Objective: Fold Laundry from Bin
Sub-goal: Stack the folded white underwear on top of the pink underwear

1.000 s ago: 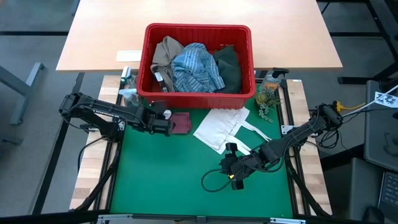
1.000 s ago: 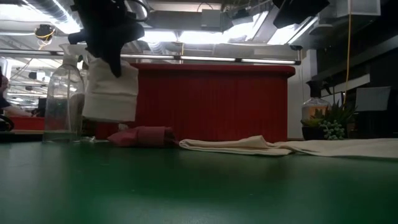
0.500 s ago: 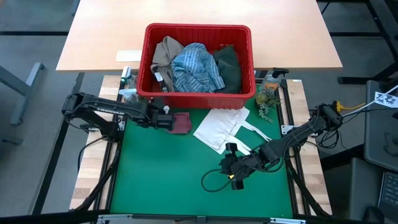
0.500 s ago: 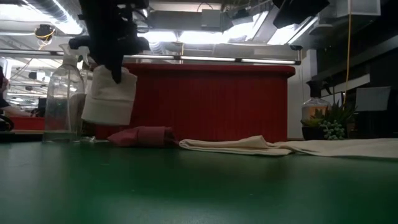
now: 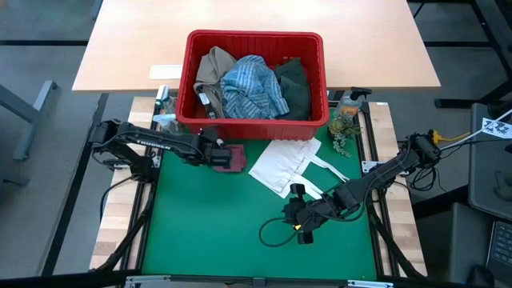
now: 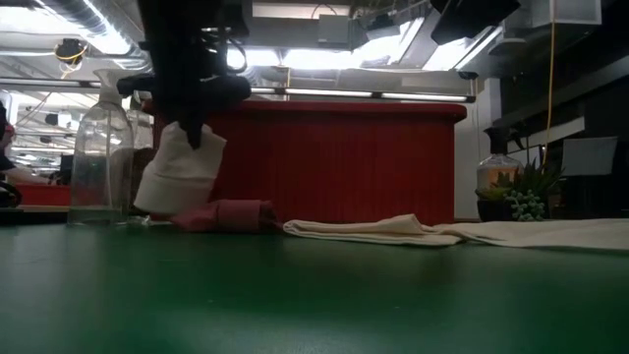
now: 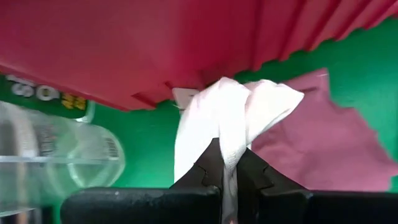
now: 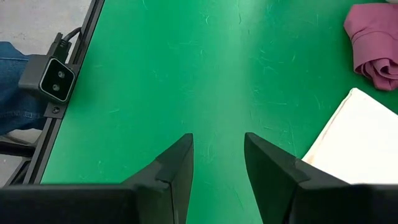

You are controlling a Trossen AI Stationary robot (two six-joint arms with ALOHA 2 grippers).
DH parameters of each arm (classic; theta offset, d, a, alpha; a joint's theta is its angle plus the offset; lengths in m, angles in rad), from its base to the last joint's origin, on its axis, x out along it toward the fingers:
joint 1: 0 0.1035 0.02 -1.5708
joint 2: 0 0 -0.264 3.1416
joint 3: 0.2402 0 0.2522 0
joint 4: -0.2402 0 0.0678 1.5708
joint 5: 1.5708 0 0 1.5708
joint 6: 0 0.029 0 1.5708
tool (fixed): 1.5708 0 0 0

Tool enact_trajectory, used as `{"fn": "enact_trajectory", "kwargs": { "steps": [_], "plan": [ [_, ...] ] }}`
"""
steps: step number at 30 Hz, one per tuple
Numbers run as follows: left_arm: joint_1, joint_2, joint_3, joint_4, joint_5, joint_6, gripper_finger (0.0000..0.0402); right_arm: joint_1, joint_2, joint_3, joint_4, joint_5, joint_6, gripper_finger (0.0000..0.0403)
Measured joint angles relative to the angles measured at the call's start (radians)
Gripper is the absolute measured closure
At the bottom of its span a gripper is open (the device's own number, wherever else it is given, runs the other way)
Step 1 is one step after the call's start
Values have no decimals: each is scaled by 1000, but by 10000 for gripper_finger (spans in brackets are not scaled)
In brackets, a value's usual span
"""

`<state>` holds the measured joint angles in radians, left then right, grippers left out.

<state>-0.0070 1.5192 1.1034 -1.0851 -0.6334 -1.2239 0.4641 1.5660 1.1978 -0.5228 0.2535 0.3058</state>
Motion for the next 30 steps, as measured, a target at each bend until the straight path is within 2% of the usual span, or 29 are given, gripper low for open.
{"fn": "enact_trajectory", "kwargs": {
  "steps": [12, 24, 30],
  "plan": [
    [0, 0, 0, 175, 5, 2, 396, 0, 0, 0, 0, 0, 0, 260],
    [0, 0, 0, 225, 22, 3, 395, 0, 1, 0, 0, 0, -1, 260],
    [0, 0, 0, 228, 22, 3, 370, 0, 1, 0, 1, 0, -1, 260]
  ]
}}
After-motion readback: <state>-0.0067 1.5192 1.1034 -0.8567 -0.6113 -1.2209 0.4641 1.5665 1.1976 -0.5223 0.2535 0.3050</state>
